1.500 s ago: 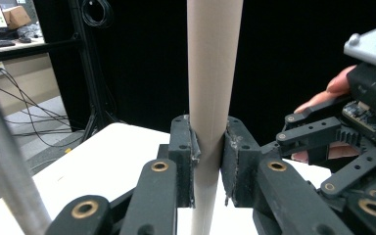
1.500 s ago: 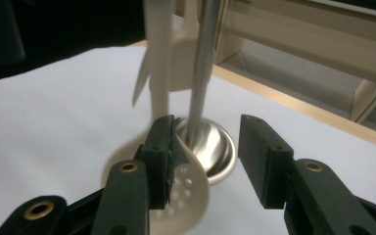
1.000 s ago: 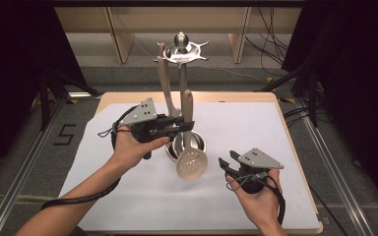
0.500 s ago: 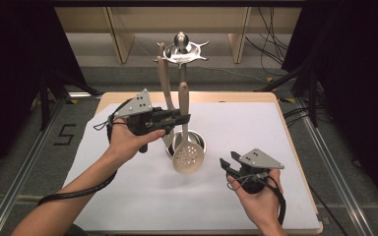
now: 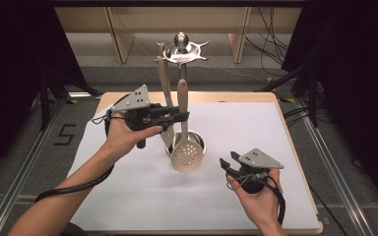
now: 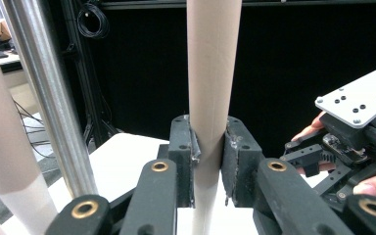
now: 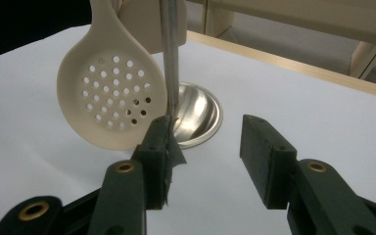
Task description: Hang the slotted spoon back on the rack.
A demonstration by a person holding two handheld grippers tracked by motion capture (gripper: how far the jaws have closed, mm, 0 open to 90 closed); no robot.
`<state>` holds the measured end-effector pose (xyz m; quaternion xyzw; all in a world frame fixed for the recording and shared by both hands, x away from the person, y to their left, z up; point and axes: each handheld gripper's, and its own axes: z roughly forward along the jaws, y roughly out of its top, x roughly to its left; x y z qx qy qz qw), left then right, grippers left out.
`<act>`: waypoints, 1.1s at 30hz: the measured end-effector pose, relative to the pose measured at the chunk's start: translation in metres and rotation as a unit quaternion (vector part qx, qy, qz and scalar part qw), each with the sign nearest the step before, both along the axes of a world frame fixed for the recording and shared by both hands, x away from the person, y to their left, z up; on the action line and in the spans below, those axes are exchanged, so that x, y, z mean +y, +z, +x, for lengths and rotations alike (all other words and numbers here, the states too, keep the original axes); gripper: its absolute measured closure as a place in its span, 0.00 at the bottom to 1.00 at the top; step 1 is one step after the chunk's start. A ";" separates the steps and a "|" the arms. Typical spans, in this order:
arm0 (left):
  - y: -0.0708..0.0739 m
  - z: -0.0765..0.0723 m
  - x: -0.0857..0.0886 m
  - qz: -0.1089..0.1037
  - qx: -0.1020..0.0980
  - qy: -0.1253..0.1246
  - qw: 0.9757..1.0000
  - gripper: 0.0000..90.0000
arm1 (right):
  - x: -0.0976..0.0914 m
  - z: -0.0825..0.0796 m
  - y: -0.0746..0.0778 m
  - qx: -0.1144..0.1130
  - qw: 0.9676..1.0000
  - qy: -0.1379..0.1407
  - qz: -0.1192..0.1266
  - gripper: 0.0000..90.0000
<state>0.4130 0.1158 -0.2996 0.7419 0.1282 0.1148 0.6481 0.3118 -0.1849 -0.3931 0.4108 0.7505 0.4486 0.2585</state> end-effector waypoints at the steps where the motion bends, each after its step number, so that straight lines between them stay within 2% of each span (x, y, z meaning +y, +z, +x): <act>1: 0.000 0.000 0.000 0.001 -0.001 -0.002 1.000 0.84 | 0.000 0.000 0.000 0.005 1.000 -0.002 0.005 0.63; 5: 0.002 0.003 0.002 -0.002 0.001 -0.008 1.000 0.84 | -0.001 0.000 0.000 -0.004 1.000 -0.003 -0.003 0.63; 9: 0.003 0.005 0.003 -0.002 0.001 -0.012 1.000 0.84 | -0.001 -0.002 0.000 0.006 1.000 -0.004 -0.002 0.63; 12: 0.005 0.006 0.005 -0.001 -0.002 -0.017 1.000 0.84 | 0.000 -0.003 0.000 0.019 1.000 -0.011 0.007 0.63; 13: 0.007 0.007 0.005 -0.002 -0.005 -0.020 1.000 0.84 | 0.000 -0.001 -0.001 0.009 1.000 -0.004 0.004 0.63; 15: 0.009 0.008 0.006 0.000 -0.006 -0.025 1.000 0.84 | 0.001 -0.002 -0.001 0.017 1.000 -0.009 0.003 0.63; 16: 0.010 0.009 0.006 0.002 -0.008 -0.027 1.000 0.84 | -0.001 0.000 -0.001 0.000 1.000 0.003 -0.012 0.63; 17: 0.010 0.009 0.006 -0.002 -0.007 -0.028 1.000 0.84 | 0.001 -0.001 -0.002 0.012 1.000 -0.004 0.001 0.63; 18: 0.011 0.009 0.006 -0.004 -0.006 -0.030 1.000 0.84 | 0.002 -0.001 -0.003 0.011 1.000 -0.005 0.008 0.63; 19: 0.012 0.011 0.006 -0.002 -0.007 -0.032 0.999 0.84 | 0.002 -0.002 -0.002 0.016 1.000 -0.005 0.004 0.63; 20: 0.013 0.011 0.006 -0.001 -0.007 -0.034 0.999 0.84 | -0.001 0.001 -0.002 -0.005 1.000 0.004 -0.012 0.63; 22: 0.014 0.013 0.006 -0.002 -0.005 -0.037 0.999 0.84 | -0.001 0.000 -0.001 0.005 1.000 0.003 -0.007 0.63; 23: 0.014 0.014 0.006 -0.002 -0.005 -0.039 0.999 0.84 | -0.001 0.000 -0.001 0.002 1.000 0.000 -0.010 0.63; 24: 0.015 0.014 0.006 -0.003 -0.004 -0.041 0.999 0.84 | 0.000 -0.002 -0.001 0.014 1.000 -0.008 0.001 0.63; 25: 0.016 0.015 0.006 -0.003 -0.002 -0.044 0.999 0.84 | -0.001 -0.001 -0.001 0.007 1.000 -0.006 0.000 0.63; 33: 0.021 0.020 0.008 -0.004 -0.003 -0.054 0.999 0.84 | -0.001 -0.001 -0.001 0.010 1.000 -0.003 -0.002 0.63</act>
